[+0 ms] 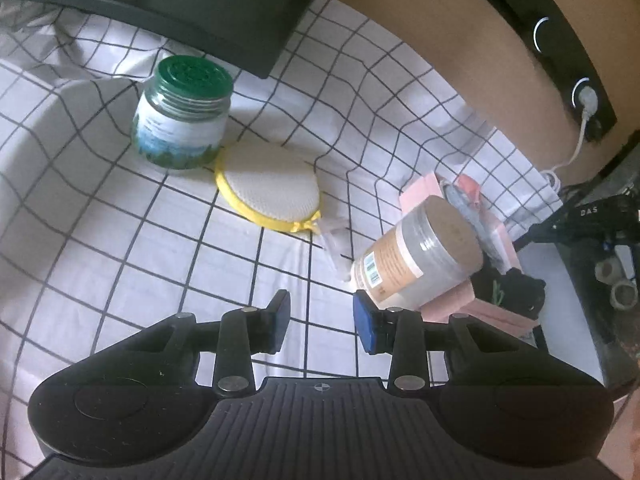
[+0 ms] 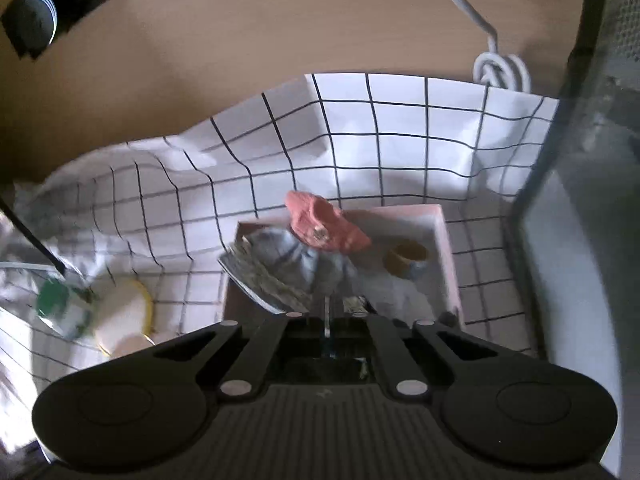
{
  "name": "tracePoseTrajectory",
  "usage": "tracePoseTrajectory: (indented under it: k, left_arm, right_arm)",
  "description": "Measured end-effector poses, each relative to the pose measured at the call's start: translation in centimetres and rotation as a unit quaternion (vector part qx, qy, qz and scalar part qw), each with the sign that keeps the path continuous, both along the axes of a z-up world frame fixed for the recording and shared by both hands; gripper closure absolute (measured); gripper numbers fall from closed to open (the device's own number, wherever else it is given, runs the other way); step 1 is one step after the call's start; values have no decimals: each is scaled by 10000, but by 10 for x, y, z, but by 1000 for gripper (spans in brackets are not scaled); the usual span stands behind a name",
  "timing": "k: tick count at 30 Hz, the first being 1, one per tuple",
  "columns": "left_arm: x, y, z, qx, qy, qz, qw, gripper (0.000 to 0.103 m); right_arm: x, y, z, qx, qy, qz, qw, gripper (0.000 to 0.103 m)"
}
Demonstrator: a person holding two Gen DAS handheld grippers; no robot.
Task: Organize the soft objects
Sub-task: 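Move the right tool toward the yellow-rimmed sponge beside the green jar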
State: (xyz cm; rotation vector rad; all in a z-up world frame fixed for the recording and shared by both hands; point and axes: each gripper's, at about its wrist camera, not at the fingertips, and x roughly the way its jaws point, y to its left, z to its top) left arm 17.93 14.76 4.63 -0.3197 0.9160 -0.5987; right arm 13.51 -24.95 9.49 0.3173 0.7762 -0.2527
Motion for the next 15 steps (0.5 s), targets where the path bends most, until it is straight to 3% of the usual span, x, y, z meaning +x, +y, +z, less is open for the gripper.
tracePoseTrajectory:
  k: [3, 7, 9, 13, 15]
  left_arm:
    - [-1, -1, 0, 290, -169, 12, 9994, 65]
    - [-1, 5, -5, 738, -394, 88, 9965, 65]
    - [0, 13, -8, 747, -427, 133, 9962, 65]
    - [0, 35, -13, 586, -414, 297, 9970, 65]
    - [-1, 46, -16, 487, -374, 370, 9974, 65]
  right_arm:
    - [-7, 11, 4, -60, -38, 15, 10000, 98]
    - [1, 49, 19, 12, -152, 449, 9989, 70]
    - [12, 77, 25, -13, -131, 724, 9973, 65]
    - [62, 135, 21, 312, 234, 1106, 9931, 45]
    - [94, 158, 9, 372, 497, 1087, 9921, 45]
